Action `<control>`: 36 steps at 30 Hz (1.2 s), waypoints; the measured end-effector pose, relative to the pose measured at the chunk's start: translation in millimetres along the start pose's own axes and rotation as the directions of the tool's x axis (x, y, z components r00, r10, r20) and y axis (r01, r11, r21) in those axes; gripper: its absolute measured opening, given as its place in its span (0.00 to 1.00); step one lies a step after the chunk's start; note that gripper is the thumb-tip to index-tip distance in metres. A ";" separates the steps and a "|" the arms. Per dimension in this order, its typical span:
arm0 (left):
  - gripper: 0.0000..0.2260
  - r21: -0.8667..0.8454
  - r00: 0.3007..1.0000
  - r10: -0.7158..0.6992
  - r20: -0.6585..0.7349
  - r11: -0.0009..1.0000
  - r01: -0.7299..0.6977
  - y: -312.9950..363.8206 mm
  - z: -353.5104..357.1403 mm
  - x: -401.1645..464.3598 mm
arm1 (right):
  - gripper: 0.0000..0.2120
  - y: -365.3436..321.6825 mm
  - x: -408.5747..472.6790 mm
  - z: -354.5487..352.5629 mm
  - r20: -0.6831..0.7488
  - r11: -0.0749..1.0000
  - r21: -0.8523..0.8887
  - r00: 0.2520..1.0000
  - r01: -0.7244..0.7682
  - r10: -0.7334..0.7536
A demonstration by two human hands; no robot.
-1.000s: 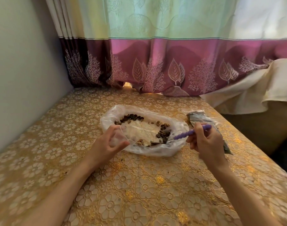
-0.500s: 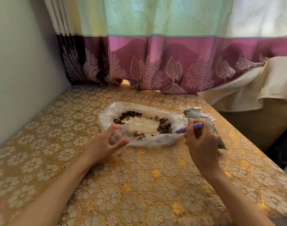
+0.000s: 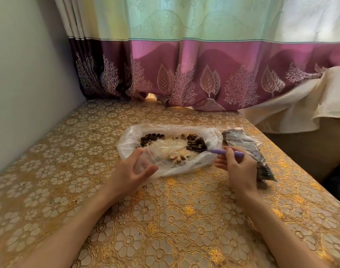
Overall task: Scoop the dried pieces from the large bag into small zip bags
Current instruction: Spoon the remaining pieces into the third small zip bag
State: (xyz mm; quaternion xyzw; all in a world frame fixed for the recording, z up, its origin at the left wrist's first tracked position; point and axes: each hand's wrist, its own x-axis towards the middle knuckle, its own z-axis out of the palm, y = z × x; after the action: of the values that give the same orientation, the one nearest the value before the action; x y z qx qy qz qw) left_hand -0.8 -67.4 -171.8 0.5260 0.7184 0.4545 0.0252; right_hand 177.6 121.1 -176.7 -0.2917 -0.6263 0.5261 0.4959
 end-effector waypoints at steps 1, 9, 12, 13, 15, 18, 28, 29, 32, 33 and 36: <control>0.29 -0.031 1.000 -0.010 -0.025 0.999 0.009 0.9 -0.5 1.0 | 0.08 1.1 1.7 -1.5 0.002 0.997 0.050 0.998 -0.056 0.056; 0.30 -0.222 0.988 -0.086 -0.125 0.973 0.056 7.7 -10.7 3.2 | 0.06 0.9 2.5 1.1 0.057 0.978 0.153 0.989 -0.143 0.135; 0.29 -0.235 0.987 -0.116 -0.110 0.968 0.088 6.2 -12.7 2.0 | 0.06 -3.6 1.1 1.3 0.064 0.966 0.206 0.987 -0.157 0.147; 0.29 -0.226 0.987 -0.123 -0.104 0.969 0.096 4.7 -13.6 2.3 | 0.07 -5.7 0.2 1.2 0.068 0.965 0.214 0.988 -0.150 0.138; 0.34 -0.150 0.988 -0.125 -0.094 0.982 0.110 1.0 -14.7 3.2 | 0.07 -11.2 -1.8 2.3 0.085 0.966 0.226 0.991 -0.124 0.107; 0.45 -0.054 0.986 -0.146 -0.076 0.988 0.142 -3.6 -15.4 3.6 | 0.09 -24.6 -4.1 7.5 0.129 0.960 0.263 0.990 -0.098 0.066; 0.46 -0.238 0.967 -0.248 -0.061 0.944 0.227 -8.4 -16.2 3.9 | 0.09 -74.2 -12.6 37.1 0.407 0.941 0.336 0.908 -0.045 -0.102; 0.44 -0.271 0.965 -0.252 -0.067 0.936 0.226 -7.7 -16.1 4.1 | 0.09 -77.0 -14.3 40.2 0.447 0.949 0.315 0.885 -0.021 -0.130; 0.40 -0.334 0.966 -0.243 -0.085 0.920 0.202 -3.4 -16.1 4.6 | 0.08 -81.2 -18.7 48.3 0.531 0.967 0.244 0.826 0.068 -0.192; 0.37 -0.334 0.967 -0.237 -0.096 0.923 0.193 -1.5 -15.9 4.9 | 0.07 -81.6 -19.7 50.4 0.552 0.969 0.227 0.808 0.092 -0.206; 0.33 -0.382 0.969 -0.221 -0.108 0.910 0.165 3.4 -15.7 4.8 | 0.07 -82.3 -20.9 54.0 0.596 0.968 0.198 0.766 0.151 -0.241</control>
State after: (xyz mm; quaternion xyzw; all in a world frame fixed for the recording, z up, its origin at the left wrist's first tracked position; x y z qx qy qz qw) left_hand -8.5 -73.5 -158.1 0.4030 0.6682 0.6147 0.1152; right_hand 147.4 59.9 -102.8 -0.0019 -0.7427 0.5794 0.3358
